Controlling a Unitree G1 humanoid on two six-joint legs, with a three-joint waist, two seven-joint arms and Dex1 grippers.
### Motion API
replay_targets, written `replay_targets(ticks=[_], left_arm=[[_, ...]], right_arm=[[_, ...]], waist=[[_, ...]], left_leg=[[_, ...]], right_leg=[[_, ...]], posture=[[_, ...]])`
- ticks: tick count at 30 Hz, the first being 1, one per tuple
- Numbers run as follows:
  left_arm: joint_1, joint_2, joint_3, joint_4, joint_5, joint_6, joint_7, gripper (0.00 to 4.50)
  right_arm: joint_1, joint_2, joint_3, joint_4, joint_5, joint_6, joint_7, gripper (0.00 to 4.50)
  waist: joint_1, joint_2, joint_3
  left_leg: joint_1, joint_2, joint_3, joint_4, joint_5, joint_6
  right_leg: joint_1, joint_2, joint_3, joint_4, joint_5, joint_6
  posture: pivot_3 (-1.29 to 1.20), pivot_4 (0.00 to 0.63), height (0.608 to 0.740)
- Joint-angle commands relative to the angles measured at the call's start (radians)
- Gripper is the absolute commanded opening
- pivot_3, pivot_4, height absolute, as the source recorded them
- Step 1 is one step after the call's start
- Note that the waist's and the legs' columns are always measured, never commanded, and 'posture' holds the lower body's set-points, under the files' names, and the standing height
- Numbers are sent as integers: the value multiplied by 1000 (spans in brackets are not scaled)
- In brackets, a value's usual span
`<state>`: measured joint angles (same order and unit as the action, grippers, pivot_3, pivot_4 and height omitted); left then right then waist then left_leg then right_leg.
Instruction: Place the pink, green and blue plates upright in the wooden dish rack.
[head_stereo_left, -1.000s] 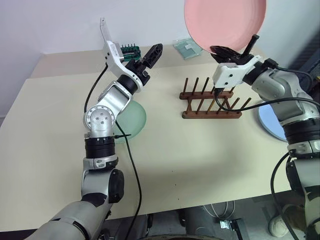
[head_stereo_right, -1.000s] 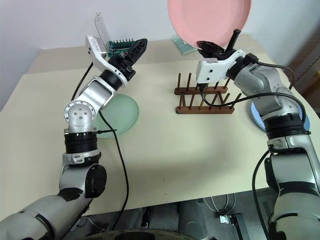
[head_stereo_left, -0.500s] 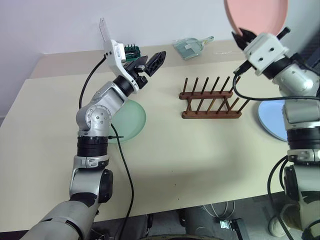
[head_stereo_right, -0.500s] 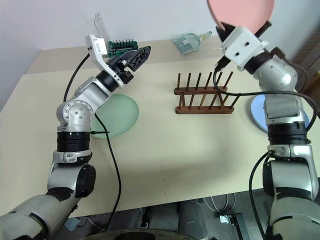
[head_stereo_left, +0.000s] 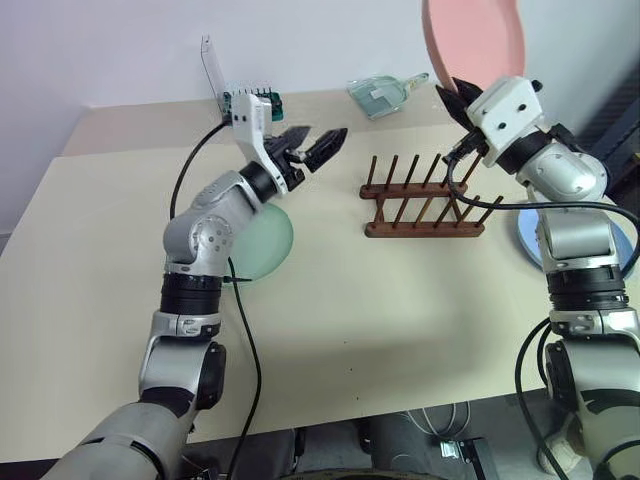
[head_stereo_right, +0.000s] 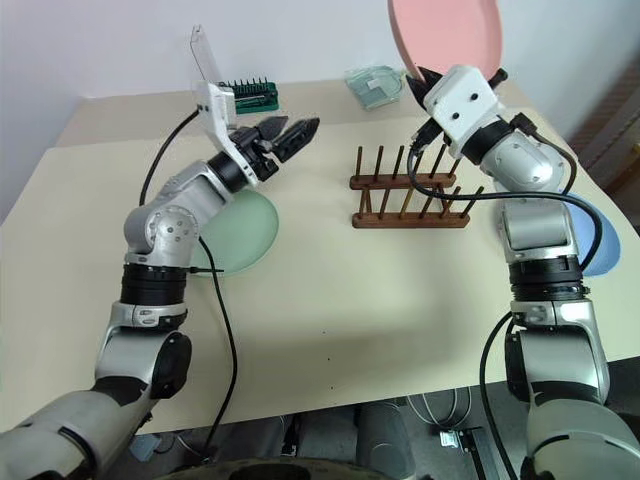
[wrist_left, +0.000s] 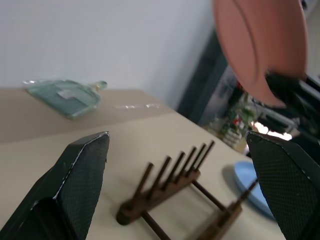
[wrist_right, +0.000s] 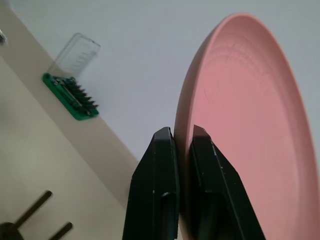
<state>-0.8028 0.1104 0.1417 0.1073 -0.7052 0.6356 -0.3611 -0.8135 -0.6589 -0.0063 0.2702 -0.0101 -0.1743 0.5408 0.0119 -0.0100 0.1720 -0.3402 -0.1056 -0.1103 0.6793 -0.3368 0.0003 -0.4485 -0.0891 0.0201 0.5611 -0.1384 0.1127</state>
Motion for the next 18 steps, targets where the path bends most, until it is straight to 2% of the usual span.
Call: replay_targets(ticks=[1, 2, 3, 5, 7, 9, 13, 18], left_arm=[[-39, -58, 47, -125, -116, 91, 123, 4462], [-47, -76, 65, -137, -140, 116, 166, 4462], [-15, -78, 64, -180, -169, 122, 139, 4462], [63, -46, 25, -262, -163, 163, 115, 4462], [78, -2, 3, -308, -138, 154, 80, 4462], [100, 17, 31, -305, -160, 155, 79, 4462], [171, 51, -3, -346, -140, 149, 34, 4462], [164, 114, 21, -316, -111, 127, 13, 4462]], right_arm=[[-139, -33, -43, 28, 16, 15, 5, 0], [-147, -34, -38, 19, 32, 15, 34, 0], [-116, -59, -9, 12, -16, -30, 47, 0], [-92, -85, -43, 69, -15, -51, 37, 0], [-85, -61, -76, 58, 49, -27, 47, 0], [-59, -49, -72, 14, 51, -8, 44, 0], [-26, -72, -70, -8, 27, -23, 52, 0], [1, -61, -104, -26, 67, 31, 42, 0]], waist=[[0, -1, 1], [0, 0, 1], [0, 0, 1], [-2, 0, 0], [-5, 0, 0], [-5, 1, 0], [-6, 2, 0], [-2, 1, 0]], left_leg=[[-1, 0, 0, 1, 0, 0], [-2, 0, 1, 1, 0, 0], [-2, 0, 0, 1, 0, 0], [-1, 1, 0, -1, 0, 0], [1, 1, 1, -2, 0, 0], [1, 1, 1, 0, 0, -1], [1, 1, 2, 0, 1, -1], [1, 1, 1, 1, 1, -1]], right_leg=[[0, 0, 0, 0, 1, 1], [-1, 0, 0, -1, 1, 1], [-1, 0, 0, 0, 1, 1], [-1, 1, 0, 0, 0, 1], [0, 1, 0, -1, 0, 1], [0, 1, 1, 0, 1, 0], [0, 1, 1, 1, 1, 0], [0, 1, 1, 1, 1, 0]], posture=[[0, 150, 740], [0, 150, 740], [0, 150, 740], [0, 150, 740], [0, 150, 740], [0, 150, 740], [0, 150, 740], [0, 150, 740]])
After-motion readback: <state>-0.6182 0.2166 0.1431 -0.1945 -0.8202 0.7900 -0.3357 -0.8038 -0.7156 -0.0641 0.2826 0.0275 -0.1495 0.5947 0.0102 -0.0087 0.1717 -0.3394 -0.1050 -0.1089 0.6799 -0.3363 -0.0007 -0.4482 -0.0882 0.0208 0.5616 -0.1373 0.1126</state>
